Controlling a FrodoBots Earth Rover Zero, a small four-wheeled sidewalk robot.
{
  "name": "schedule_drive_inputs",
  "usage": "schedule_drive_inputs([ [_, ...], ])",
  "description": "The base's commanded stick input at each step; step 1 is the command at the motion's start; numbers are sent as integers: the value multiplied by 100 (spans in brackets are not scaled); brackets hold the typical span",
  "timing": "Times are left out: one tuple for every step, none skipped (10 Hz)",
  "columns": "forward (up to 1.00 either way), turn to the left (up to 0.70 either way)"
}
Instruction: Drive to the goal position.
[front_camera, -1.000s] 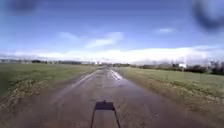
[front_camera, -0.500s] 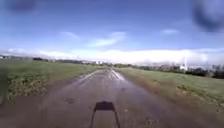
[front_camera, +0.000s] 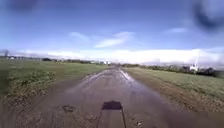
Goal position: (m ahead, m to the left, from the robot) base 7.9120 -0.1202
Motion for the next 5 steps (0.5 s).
schedule_drive_inputs([
  [70, 0],
  [70, 0],
  [70, 0],
  [70, 0],
  [70, 0],
])
